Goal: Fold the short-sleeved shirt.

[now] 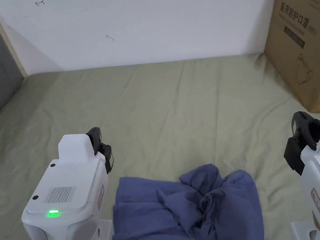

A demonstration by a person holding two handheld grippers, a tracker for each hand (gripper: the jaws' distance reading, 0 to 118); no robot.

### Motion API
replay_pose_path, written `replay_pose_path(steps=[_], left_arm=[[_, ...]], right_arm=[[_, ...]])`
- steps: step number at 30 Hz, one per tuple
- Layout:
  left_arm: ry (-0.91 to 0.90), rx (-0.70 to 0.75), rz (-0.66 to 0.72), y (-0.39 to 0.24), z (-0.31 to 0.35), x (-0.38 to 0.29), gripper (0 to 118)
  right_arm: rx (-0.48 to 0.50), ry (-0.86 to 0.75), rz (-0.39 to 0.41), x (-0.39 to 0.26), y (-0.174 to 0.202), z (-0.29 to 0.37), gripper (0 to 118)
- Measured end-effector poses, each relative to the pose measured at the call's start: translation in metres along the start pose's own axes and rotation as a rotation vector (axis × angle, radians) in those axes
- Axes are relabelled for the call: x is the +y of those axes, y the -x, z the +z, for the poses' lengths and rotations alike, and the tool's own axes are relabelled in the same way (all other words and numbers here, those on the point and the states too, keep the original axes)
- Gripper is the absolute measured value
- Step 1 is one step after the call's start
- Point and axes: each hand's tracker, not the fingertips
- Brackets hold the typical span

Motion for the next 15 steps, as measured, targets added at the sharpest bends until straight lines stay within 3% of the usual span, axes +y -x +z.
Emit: replay_pose_path(steps=[7,15], left_arm=[[0.383,-0.082,0.028,0.004,-0.027,-0.042,0],[0.661,-0.123,0.171,0.02,-0.021,-0.129,0]], right_arm=[[0.009,0.019,0.004,-0.007,-0.001,-0.003,0],[0.016,0.055,0.01,-0.018,0.0,-0.005,0]])
